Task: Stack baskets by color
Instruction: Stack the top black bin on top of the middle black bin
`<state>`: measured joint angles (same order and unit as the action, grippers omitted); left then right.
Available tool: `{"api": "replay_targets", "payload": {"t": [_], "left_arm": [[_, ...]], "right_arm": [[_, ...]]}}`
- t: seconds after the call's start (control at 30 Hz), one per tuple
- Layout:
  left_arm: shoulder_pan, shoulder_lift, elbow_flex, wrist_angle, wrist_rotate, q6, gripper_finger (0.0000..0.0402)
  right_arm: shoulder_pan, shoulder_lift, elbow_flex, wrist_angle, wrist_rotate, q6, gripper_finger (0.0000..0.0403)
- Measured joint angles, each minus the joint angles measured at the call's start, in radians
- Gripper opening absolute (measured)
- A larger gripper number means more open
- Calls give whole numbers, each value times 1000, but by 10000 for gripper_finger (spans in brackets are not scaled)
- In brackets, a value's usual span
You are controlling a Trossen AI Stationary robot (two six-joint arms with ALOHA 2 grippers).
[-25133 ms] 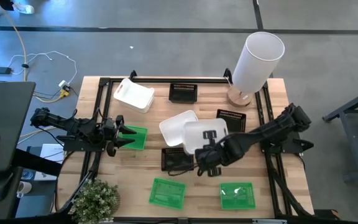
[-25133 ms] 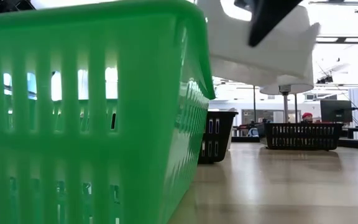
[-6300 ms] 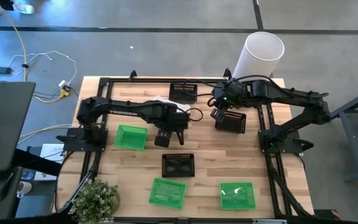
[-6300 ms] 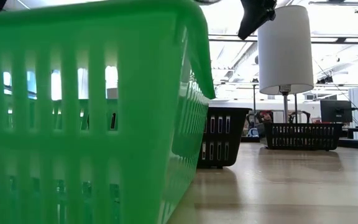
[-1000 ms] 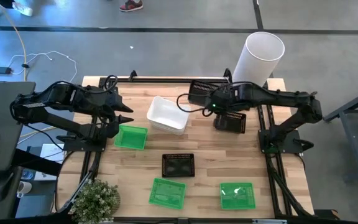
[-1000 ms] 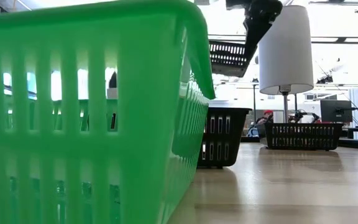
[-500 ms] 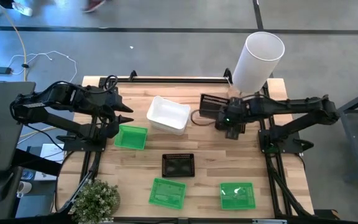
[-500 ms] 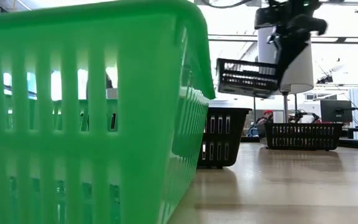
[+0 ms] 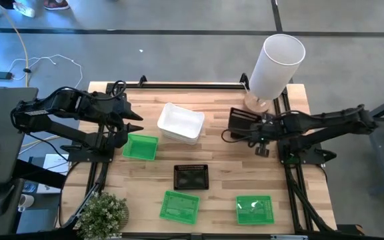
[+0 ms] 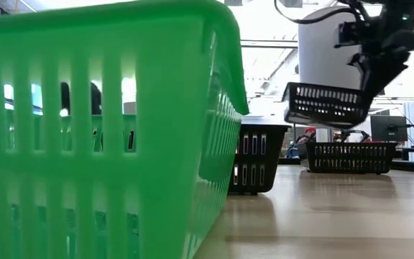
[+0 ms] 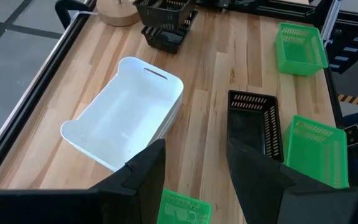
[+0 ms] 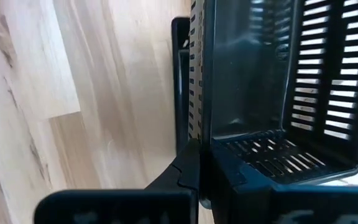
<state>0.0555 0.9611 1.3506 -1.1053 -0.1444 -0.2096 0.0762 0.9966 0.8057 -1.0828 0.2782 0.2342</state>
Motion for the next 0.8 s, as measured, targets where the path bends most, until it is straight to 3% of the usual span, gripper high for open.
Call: {"api": "replay_targets", "payload": {"t": [0.37,0.8], "left_arm": [[0,0,0,2,0,-8,157],[0,0,0,1,0,-23,157]], "right_arm": [[11,1,-62,-8,0,72,0],[11,95,-62,-29,-1,61,0]]}}
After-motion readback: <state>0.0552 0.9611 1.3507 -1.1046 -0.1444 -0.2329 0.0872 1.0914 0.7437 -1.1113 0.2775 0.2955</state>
